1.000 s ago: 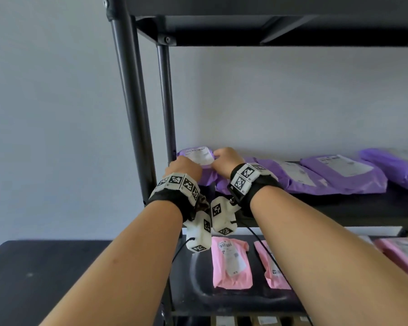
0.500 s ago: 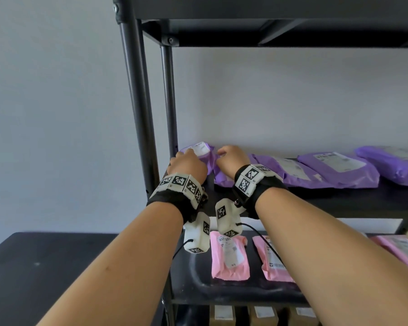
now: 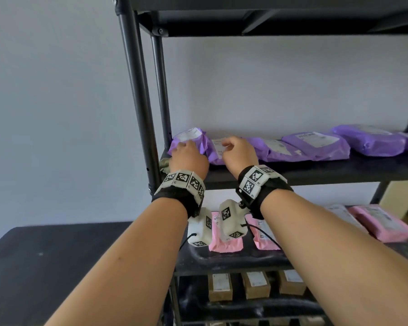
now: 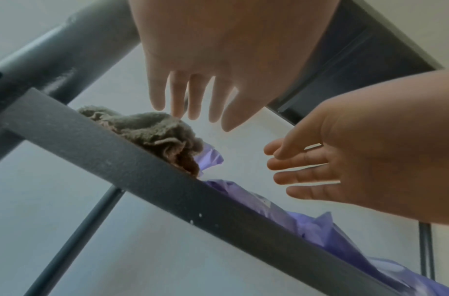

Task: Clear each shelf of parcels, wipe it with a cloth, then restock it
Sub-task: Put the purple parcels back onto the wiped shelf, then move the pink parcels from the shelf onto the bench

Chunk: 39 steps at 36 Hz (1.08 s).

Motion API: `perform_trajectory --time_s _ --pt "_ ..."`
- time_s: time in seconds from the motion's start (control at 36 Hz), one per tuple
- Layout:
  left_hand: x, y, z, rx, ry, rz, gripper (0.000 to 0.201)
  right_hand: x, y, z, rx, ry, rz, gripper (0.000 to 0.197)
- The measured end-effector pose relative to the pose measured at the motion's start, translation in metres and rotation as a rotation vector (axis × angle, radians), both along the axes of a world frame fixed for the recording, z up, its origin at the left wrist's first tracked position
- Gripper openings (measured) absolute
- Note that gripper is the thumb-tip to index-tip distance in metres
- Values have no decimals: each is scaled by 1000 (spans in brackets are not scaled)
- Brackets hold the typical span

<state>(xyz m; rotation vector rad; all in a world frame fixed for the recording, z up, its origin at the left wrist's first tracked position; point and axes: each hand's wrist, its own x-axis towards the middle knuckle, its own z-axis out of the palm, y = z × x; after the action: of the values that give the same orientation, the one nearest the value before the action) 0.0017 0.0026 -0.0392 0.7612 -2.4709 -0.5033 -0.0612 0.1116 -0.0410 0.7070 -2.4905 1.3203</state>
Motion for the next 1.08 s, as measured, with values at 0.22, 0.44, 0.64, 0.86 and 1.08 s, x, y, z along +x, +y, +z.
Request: perform_trajectory --time_s 0.22,0.44,0.64,0.86,1.08 --pt "35 13 -27 -108 177 -135 34 32 22 -33 -45 32 -164 32" --pt "76 27 -74 -99 185 -244 41 71 39 -85 -7 -29 -226 25" --pt "93 39 -135 5 -106 -277 39 92 61 -141 189 -206 -225 28" --pt "91 49 -206 124 -348 -203 40 83 67 -205 278 -372 -222 31" --pt "36 51 -243 230 -457 -131 39 20 58 -245 364 -439 -144 32"
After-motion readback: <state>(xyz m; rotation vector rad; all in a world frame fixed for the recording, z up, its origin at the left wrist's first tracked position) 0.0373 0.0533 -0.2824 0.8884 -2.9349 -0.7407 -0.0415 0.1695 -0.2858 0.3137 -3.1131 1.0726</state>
